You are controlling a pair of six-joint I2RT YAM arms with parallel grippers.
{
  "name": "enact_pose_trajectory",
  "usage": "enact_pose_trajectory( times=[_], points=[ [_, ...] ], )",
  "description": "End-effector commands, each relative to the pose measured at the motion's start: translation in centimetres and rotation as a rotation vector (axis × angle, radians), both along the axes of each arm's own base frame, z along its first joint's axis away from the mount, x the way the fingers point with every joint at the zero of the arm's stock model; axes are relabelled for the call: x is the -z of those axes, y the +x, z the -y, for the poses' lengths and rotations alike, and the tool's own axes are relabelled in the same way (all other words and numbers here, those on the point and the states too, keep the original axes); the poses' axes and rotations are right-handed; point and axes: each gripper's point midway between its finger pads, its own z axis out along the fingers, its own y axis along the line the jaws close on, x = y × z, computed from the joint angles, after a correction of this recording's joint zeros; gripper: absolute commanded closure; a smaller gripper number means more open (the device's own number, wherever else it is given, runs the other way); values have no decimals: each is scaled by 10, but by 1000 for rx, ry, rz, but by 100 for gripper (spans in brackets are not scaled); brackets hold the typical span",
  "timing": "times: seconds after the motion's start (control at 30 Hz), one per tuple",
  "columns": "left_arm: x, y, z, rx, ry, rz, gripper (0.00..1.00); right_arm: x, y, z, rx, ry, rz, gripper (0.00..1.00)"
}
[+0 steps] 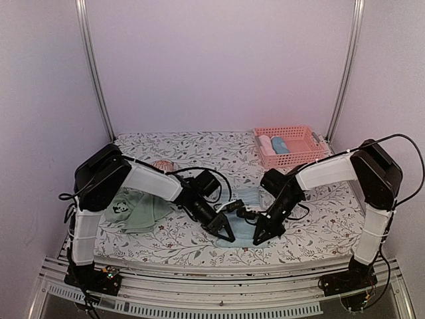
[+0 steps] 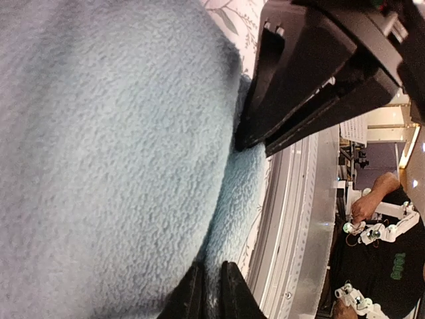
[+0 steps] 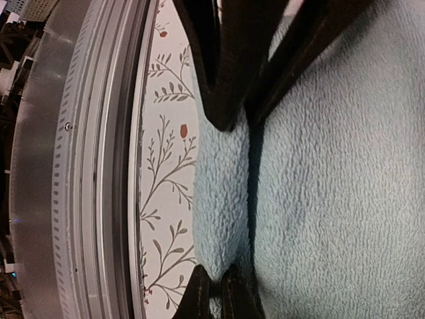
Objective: Roll the towels
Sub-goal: Roll the towel at the center of the board.
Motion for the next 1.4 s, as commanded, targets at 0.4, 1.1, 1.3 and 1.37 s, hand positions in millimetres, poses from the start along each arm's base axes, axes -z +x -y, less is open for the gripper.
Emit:
enact_pose_trajectory(
  times=[0.4,1.1,1.3,1.37],
  points=[
    [-53,49,-51,-276,-8,631,55,29,10,14,107,-104,-375,97],
    [-20,-14,7,269,116,1352,58,31,19,6,124,-97,-387,96],
    [-7,-14,10,305,129,1344,66,34,17,7,122,-101,-393,96],
    [-1,-13,10,312,142,1342,68,35,17,7,123,-104,-395,96]
  ],
)
